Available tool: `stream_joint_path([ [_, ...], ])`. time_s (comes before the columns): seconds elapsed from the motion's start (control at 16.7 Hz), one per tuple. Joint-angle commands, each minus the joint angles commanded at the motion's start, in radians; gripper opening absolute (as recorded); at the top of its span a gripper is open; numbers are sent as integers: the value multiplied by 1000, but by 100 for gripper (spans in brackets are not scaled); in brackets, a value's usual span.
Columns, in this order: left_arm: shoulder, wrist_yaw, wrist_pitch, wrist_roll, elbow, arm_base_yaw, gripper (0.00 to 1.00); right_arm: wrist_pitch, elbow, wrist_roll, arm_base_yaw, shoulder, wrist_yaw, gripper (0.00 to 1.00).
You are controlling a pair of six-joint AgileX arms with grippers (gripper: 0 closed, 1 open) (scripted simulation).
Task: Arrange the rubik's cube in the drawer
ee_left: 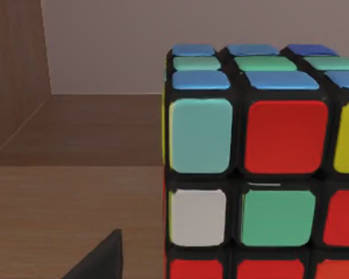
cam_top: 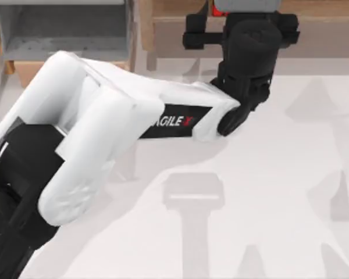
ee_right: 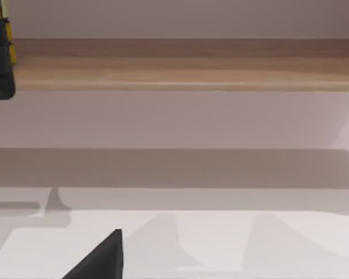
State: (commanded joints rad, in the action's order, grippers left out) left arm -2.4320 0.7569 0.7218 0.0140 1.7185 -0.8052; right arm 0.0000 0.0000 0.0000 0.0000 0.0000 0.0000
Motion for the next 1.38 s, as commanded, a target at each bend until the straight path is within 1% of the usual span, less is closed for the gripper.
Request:
stream_joint_path([
  [0.3,-94,-44,-89,-2,185,44,100,0,0,0,0,0,0,100],
  [0.6,-106,-51,-100,-2,206,50,100,0,0,0,0,0,0,100],
  [1.38,-106,-51,-100,-2,206,50,2,0,0,0,0,0,0,100],
])
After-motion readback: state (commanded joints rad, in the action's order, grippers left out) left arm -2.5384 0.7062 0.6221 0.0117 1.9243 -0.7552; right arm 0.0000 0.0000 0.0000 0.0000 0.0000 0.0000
